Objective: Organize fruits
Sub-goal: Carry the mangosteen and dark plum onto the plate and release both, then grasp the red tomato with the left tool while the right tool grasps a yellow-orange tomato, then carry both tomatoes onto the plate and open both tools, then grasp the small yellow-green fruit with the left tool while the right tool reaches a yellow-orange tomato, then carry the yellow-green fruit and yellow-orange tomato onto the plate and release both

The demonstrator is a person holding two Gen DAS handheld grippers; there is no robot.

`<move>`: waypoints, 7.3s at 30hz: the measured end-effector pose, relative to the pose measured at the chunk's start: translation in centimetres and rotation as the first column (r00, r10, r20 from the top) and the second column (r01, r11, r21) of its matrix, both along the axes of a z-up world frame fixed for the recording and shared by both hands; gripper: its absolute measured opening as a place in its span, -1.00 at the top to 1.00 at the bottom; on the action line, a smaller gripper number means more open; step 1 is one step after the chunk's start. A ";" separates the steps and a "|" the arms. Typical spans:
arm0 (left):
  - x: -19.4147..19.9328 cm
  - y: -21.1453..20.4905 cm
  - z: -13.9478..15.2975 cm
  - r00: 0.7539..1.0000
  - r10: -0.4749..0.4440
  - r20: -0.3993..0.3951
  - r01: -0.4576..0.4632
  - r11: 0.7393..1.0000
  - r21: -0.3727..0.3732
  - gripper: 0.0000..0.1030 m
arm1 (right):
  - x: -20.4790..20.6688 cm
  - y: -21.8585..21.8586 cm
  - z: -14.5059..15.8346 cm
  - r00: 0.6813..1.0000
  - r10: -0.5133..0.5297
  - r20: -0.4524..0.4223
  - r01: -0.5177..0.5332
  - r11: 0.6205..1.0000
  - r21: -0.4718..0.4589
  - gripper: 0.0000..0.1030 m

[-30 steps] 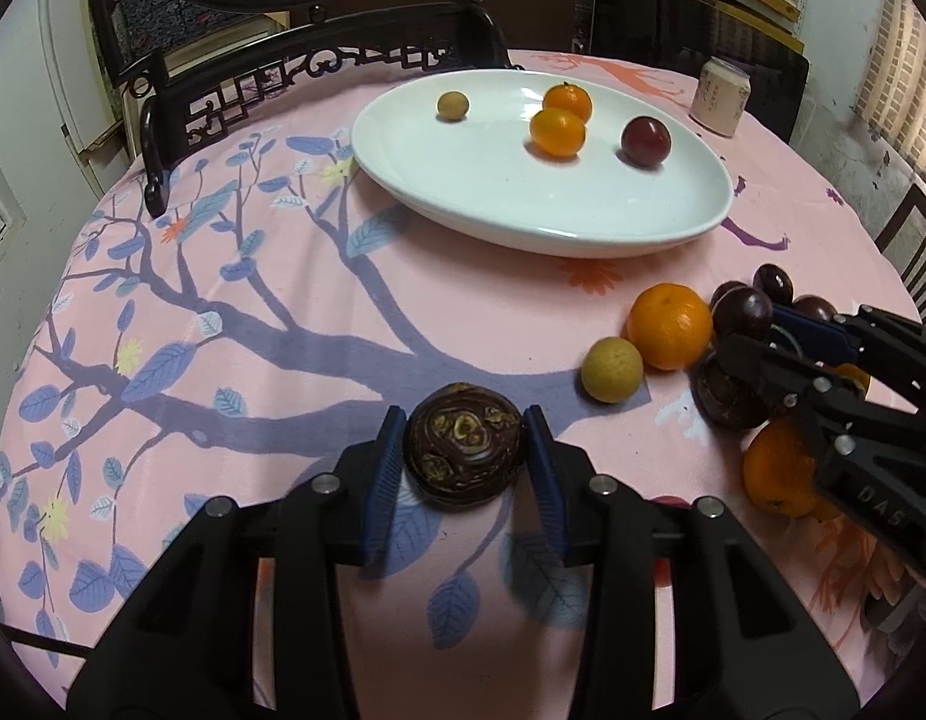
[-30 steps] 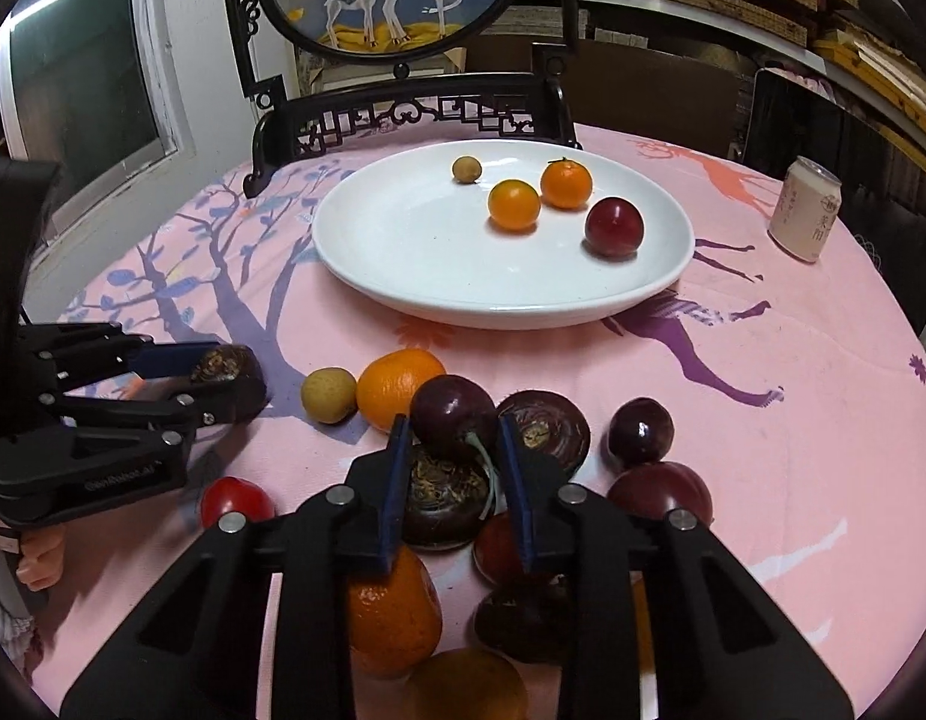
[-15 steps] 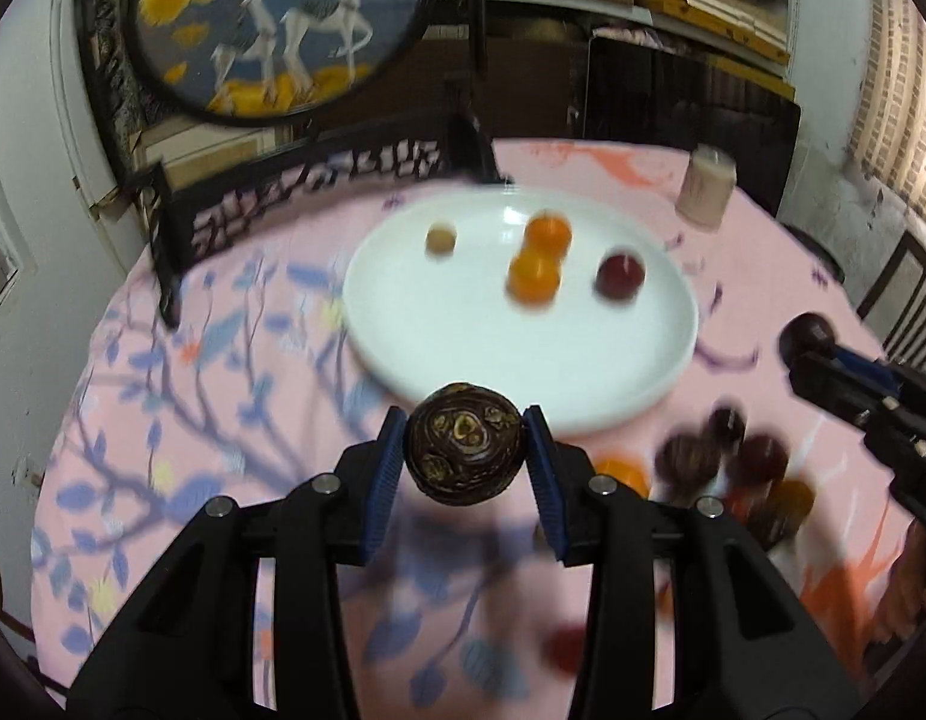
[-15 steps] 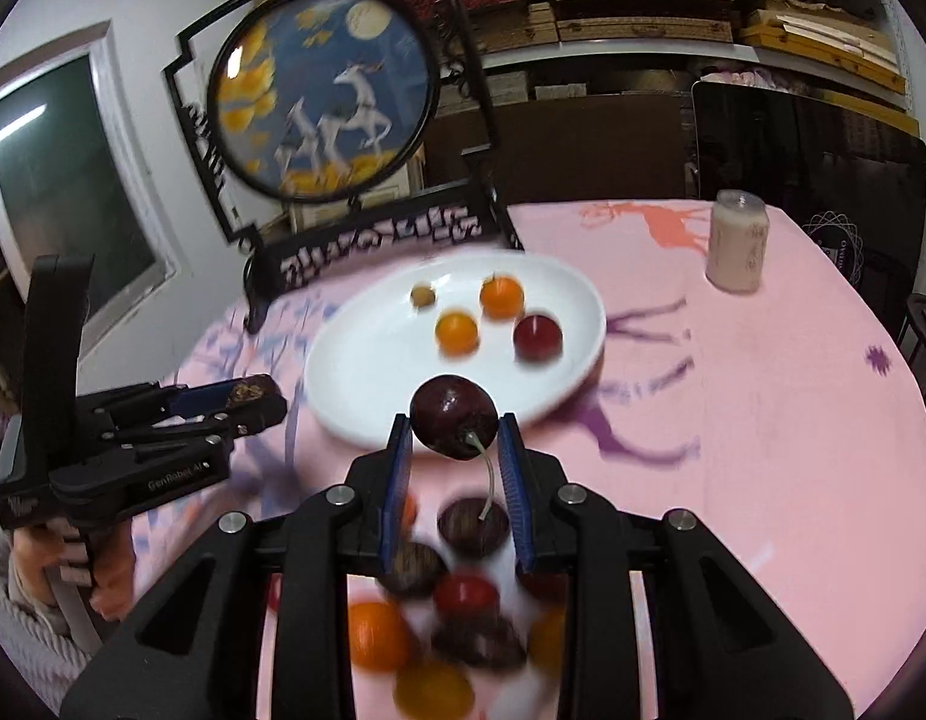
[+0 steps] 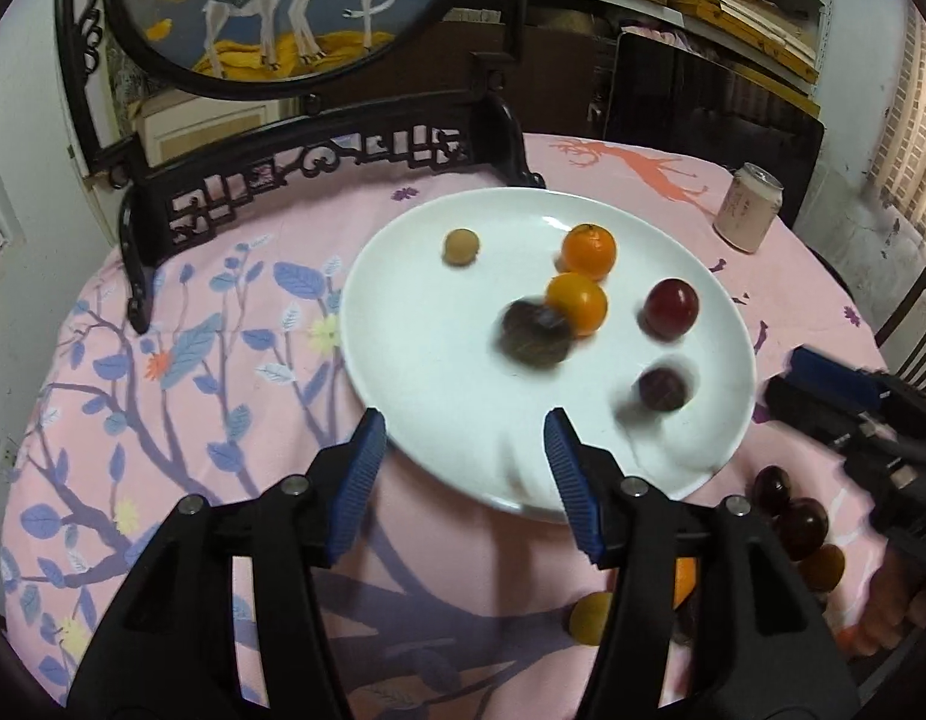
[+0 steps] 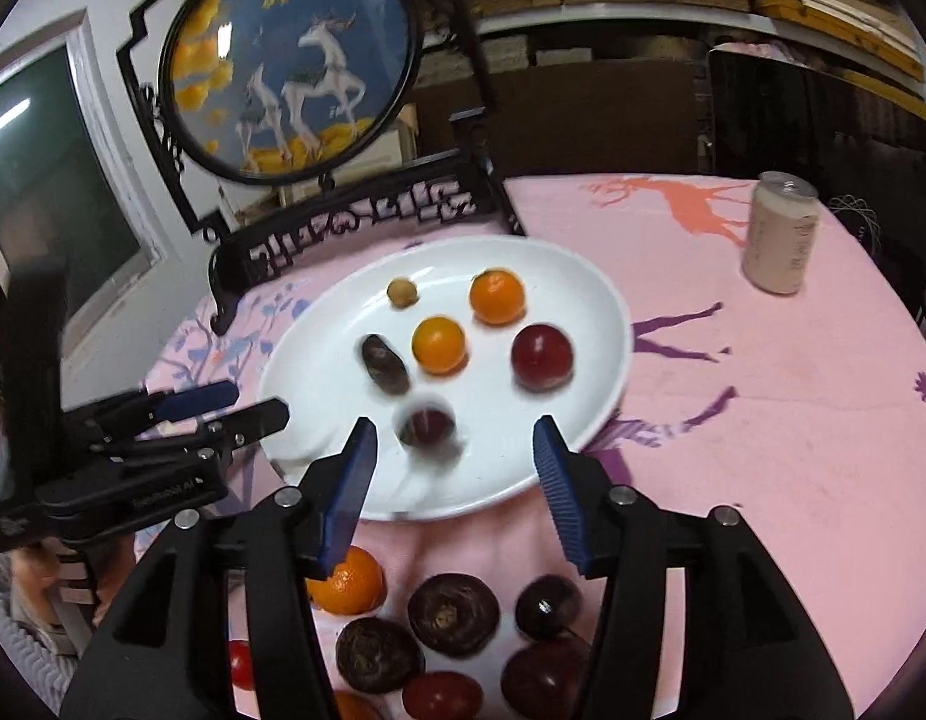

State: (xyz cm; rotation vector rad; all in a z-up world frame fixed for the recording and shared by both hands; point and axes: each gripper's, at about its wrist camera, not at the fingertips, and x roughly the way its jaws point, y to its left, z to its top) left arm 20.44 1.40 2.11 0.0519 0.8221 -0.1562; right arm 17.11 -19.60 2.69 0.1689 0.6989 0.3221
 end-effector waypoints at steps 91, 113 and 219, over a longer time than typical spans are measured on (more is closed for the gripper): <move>1.2 -1.7 -0.7 0.999 -0.016 -0.031 0.016 1.000 0.002 0.40 | 0.8 -1.0 -0.2 0.999 -0.032 -0.035 0.035 0.996 0.082 0.30; -7.4 -2.2 -2.7 0.998 -0.057 0.025 0.054 0.994 0.098 -0.38 | -8.3 -6.4 -1.6 0.993 -0.113 -0.042 0.119 0.976 0.182 -0.10; 1.6 -2.7 -0.8 1.000 -0.027 -0.008 0.027 0.999 0.035 -0.04 | 2.0 0.1 -2.1 0.998 0.000 -0.068 0.001 1.000 0.010 0.20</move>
